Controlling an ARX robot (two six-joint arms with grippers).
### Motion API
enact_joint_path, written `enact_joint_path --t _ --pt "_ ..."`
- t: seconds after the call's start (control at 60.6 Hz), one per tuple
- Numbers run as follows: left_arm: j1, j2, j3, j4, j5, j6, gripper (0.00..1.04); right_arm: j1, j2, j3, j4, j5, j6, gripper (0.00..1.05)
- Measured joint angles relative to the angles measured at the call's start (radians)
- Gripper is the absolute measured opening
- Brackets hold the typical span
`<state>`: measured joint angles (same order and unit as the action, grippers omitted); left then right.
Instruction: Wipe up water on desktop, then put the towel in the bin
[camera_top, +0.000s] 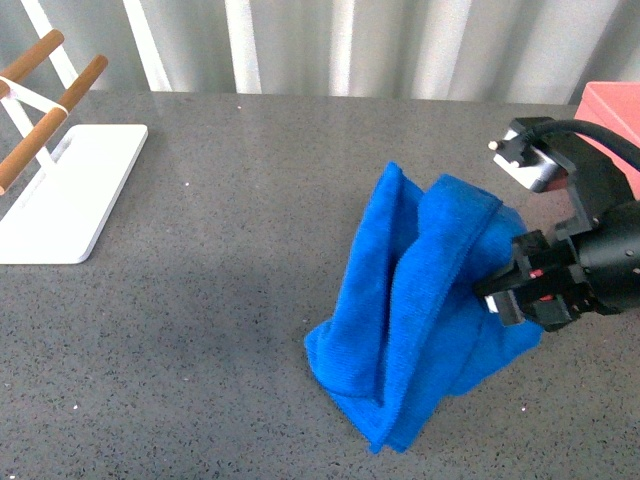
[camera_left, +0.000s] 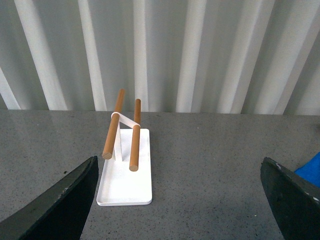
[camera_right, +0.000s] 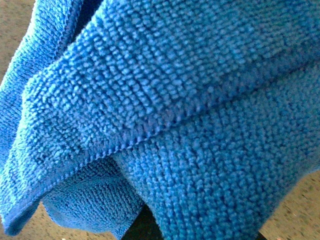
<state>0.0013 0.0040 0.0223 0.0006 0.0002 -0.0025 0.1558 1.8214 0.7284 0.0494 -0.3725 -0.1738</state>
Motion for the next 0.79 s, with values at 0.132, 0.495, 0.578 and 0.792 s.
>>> enact_joint_path --t 0.132,0.495,0.578,0.792 --pt "0.0 0.0 0.0 0.0 0.0 0.0 0.98 -0.062 -0.011 -0.008 -0.016 -0.004 -0.026 0.05" --pt "0.0 0.0 0.0 0.0 0.0 0.0 0.98 -0.182 -0.042 0.043 -0.075 0.016 -0.117 0.05" --pt "0.0 0.0 0.0 0.0 0.0 0.0 0.98 -0.195 -0.042 0.078 -0.084 0.029 -0.127 0.05" --pt "0.0 0.0 0.0 0.0 0.0 0.0 0.98 -0.206 -0.042 0.218 -0.128 0.037 -0.133 0.05"
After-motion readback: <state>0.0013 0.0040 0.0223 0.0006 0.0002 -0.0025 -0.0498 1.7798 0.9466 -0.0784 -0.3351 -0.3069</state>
